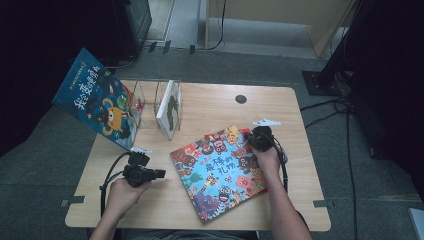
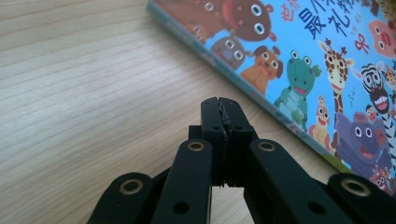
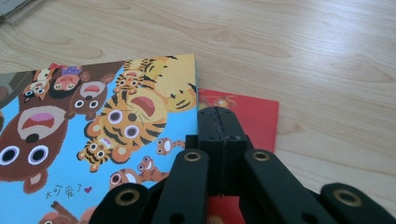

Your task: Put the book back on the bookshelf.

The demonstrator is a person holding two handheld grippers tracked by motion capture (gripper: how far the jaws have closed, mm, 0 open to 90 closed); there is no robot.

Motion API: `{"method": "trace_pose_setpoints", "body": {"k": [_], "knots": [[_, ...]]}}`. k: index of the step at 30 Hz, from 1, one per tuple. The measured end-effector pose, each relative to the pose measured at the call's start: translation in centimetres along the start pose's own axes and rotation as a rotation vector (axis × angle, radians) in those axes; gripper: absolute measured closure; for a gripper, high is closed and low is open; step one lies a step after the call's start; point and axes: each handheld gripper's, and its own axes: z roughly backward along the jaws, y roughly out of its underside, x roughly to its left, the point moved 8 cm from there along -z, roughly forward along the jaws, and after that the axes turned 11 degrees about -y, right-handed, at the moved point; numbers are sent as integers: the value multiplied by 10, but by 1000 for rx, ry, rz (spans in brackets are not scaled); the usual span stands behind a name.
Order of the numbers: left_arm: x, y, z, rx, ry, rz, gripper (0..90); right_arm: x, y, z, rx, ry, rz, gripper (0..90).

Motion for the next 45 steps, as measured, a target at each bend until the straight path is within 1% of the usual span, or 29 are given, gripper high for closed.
{"method": "trace_pose_setpoints", "body": {"k": [4, 7, 10, 11, 12, 13, 14, 15, 17, 19, 22, 24, 25, 27, 28, 29, 31, 34, 36, 37, 39, 40, 42, 43, 44, 45], "knots": [[-5, 5, -5, 10, 11, -7, 900, 8, -4, -8, 4, -15, 9, 900], [-8, 8, -8, 17, 10, -17, 900, 16, -9, -15, 5, -34, 32, 900], [-10, 12, -13, 28, 8, -22, 899, 26, -13, -21, -1, -88, 40, 900], [-10, 13, -13, 27, 12, -28, 898, 29, -14, -23, -2, -99, 46, 900], [-9, 13, -12, 15, 23, -28, 897, 31, -15, -24, -4, -102, 53, 900], [-8, 14, -13, 19, 30, -28, 897, 32, -15, -23, -4, -110, 62, 889], [-7, 15, -14, 22, 41, -26, 899, 33, -15, -22, -3, -129, 56, 886], [-7, 15, -14, 21, 51, -13, 898, 32, -15, -21, -2, -134, 54, 887], [-7, 16, -13, 28, 42, -16, 898, 31, -13, -18, 11, -126, 59, 900], [-9, 17, -13, 28, 35, -24, 898, 27, -10, -16, 24, -105, 70, 900], [-14, 18, -13, 33, 48, -33, 897, 23, -4, -17, 56, -94, 61, 900], [-17, 18, -14, 24, 56, -26, 898, 24, -4, -18, 61, -85, 59, 900], [-17, 19, -15, 25, 51, -25, 900, 25, -4, -18, 62, -77, 61, 900], [-18, 21, -17, 32, 31, -36, 900, 25, -5, -18, 66, -70, 57, 900], [-18, 22, -18, 40, 19, -47, 900, 27, -7, -19, 69, -78, 49, 900], [-18, 22, -18, 31, 17, -42, 900, 28, -9, -19, 78, -82, 42, 900], [-19, 22, -16, 20, 22, -31, 900, 31, -10, -24, 90, -70, 68, 900], [-19, 21, -16, 16, 32, -26, 900, 32, -12, -28, 100, -75, 67, 900], [-19, 21, -16, 16, 28, -23, 900, 31, -12, -26, 96, -95, 51, 900], [-20, 21, -16, 17, 21, -26, 900, 30, -14, -24, 78, -100, 51, 900], [-20, 21, -16, 20, 20, -30, 900, 26, -17, -14, 46, -86, 61, 900], [-20, 21, -16, 21, 21, -32, 900, 25, -17, -9, 34, -92, 56, 900], [-20, 21, -16, 24, 23, -34, 900, 22, -14, -2, 27, -108, 50, 900], [-20, 20, -16, 19, 21, -31, 900, 21, -12, 1, 17, -105, 58, 900], [-20, 20, -16, 17, 16, -36, 900, 21, -9, 4, 10, -101, 66, 900], [-21, 19, -16, 13, 14, -37, 900, 20, -6, 7, 23, -100, 67, 900]]}}
